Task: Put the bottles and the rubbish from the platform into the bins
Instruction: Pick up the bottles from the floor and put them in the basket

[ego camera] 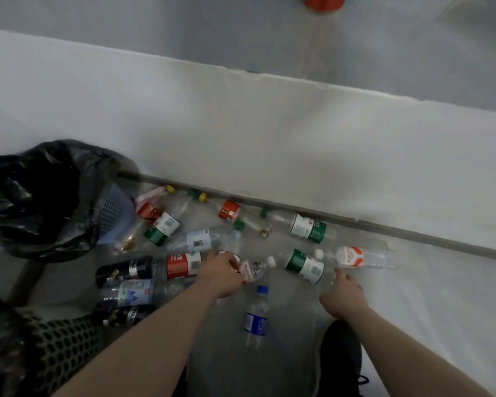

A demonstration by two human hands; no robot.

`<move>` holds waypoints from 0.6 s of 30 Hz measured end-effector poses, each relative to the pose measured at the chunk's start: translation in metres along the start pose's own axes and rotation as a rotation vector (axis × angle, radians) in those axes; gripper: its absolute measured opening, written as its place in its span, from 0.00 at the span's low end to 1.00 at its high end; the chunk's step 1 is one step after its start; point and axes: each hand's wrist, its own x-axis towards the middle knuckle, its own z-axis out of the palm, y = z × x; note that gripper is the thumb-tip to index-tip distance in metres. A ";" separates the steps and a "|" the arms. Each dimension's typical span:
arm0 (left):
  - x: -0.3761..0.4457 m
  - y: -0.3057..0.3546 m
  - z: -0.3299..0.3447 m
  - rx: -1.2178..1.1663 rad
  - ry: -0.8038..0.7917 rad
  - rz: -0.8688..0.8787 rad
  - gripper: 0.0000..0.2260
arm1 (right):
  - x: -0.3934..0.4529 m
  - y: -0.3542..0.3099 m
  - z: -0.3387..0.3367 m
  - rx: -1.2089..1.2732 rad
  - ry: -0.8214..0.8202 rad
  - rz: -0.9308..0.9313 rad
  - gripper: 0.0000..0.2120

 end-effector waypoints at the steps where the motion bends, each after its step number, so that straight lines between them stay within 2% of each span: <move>1: 0.004 0.003 0.003 -0.023 0.010 -0.002 0.09 | 0.005 0.001 0.005 -0.003 -0.002 -0.002 0.35; 5: 0.015 0.005 0.015 -0.050 0.114 -0.042 0.09 | 0.015 0.009 0.026 -0.019 -0.009 0.032 0.32; 11: 0.005 0.002 0.014 -0.027 0.189 -0.025 0.11 | 0.010 0.005 0.041 -0.023 -0.005 0.018 0.18; 18: -0.033 0.007 -0.014 -0.149 0.207 -0.062 0.14 | -0.022 -0.019 0.025 -0.025 -0.057 -0.001 0.26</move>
